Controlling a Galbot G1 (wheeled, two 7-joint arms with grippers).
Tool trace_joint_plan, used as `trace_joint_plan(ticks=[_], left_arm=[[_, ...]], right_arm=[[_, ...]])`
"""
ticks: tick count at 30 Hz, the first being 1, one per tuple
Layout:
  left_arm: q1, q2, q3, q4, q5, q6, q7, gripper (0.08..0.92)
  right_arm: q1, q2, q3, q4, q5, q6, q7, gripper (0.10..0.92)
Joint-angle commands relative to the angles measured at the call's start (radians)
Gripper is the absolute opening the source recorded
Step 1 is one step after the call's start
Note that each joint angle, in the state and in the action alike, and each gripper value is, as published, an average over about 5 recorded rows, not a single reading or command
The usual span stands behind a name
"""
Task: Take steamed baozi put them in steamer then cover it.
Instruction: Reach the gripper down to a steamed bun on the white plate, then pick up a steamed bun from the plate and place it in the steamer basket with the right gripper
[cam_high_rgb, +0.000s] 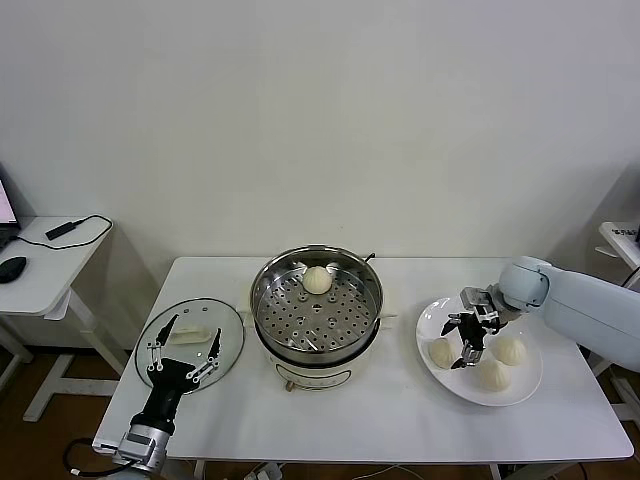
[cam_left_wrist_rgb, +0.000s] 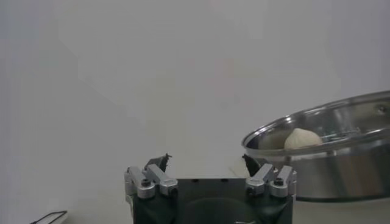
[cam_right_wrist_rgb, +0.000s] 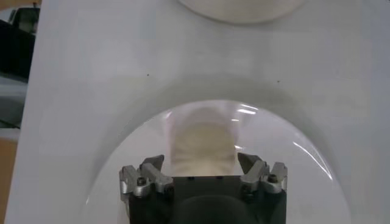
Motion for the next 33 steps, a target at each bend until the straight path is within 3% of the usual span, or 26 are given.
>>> trace_joint_plan(ticks=[1,12,16,21,27,33], left_arm=[[0.000,0.001,-0.004,-0.006,-0.021,0.007,-0.001,0.823],[0.001,0.002,-0.021,-0.013,-0.031,0.009,-0.005,0.823],[0.000,0.003,-0.021,-0.019,-0.031,0.011,-0.006,0.823],[-0.006,0.005,-0.015,-0.025,-0.030,0.016,-0.006,0.823],[-0.015,0.002,0.002,-0.032,-0.027,0.021,-0.008,0.823],[-0.017,-0.002,0.013,-0.025,-0.015,0.014,-0.008,0.823]], right_arm=[[-0.025,0.004,0.011,-0.008,0.001,-0.006,0.020,0.804],[-0.007,0.008,0.007,-0.002,-0.008,-0.004,0.023,0.648],[0.070,-0.007,-0.011,0.029,-0.015,-0.006,-0.018,0.638],[0.331,0.008,-0.119,0.062,0.020,-0.009,-0.171,0.641],[0.673,0.163,-0.285,0.103,0.143,-0.035,-0.295,0.645],[0.799,0.353,-0.324,0.115,0.259,-0.083,-0.288,0.640]])
